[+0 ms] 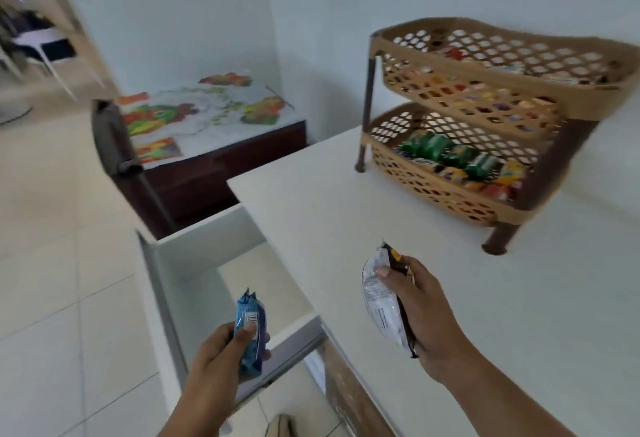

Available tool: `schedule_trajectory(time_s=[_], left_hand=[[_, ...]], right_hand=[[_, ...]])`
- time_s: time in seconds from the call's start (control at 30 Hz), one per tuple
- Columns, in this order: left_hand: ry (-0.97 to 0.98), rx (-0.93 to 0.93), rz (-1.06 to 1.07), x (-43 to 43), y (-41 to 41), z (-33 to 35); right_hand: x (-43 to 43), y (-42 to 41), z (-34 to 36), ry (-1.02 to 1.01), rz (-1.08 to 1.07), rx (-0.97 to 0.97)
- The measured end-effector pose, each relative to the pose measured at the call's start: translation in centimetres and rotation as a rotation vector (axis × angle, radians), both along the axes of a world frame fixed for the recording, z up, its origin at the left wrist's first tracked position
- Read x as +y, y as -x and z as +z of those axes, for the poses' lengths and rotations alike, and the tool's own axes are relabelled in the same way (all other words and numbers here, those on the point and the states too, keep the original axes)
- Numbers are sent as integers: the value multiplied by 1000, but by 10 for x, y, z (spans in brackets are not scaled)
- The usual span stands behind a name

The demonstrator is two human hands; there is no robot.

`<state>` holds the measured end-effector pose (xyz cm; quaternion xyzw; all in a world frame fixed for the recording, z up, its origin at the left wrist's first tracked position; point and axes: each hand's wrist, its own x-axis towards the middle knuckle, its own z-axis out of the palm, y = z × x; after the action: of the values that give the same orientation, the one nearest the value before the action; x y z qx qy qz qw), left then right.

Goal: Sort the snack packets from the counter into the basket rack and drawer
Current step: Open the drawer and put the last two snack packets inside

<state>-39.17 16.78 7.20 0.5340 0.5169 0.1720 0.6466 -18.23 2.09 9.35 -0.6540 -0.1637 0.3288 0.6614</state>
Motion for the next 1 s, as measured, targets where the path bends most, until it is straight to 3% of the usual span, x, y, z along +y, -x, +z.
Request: schedule_trajectory(time_s=[0.23, 0.33, 0.5, 0.7, 1.0], left_hand=[[50, 18, 11, 46, 27, 3], [78, 47, -67, 78, 33, -3], [-31, 121, -243, 143, 42, -17], [-155, 222, -448, 216, 38, -37], [-292, 468, -674, 259, -15, -78]], right_hand=[[53, 52, -19, 40, 88, 477], [82, 75, -25, 35, 73, 588], [146, 112, -48, 132, -16, 472], [208, 143, -64, 169, -170, 528], [240, 131, -106, 291, -338, 635]])
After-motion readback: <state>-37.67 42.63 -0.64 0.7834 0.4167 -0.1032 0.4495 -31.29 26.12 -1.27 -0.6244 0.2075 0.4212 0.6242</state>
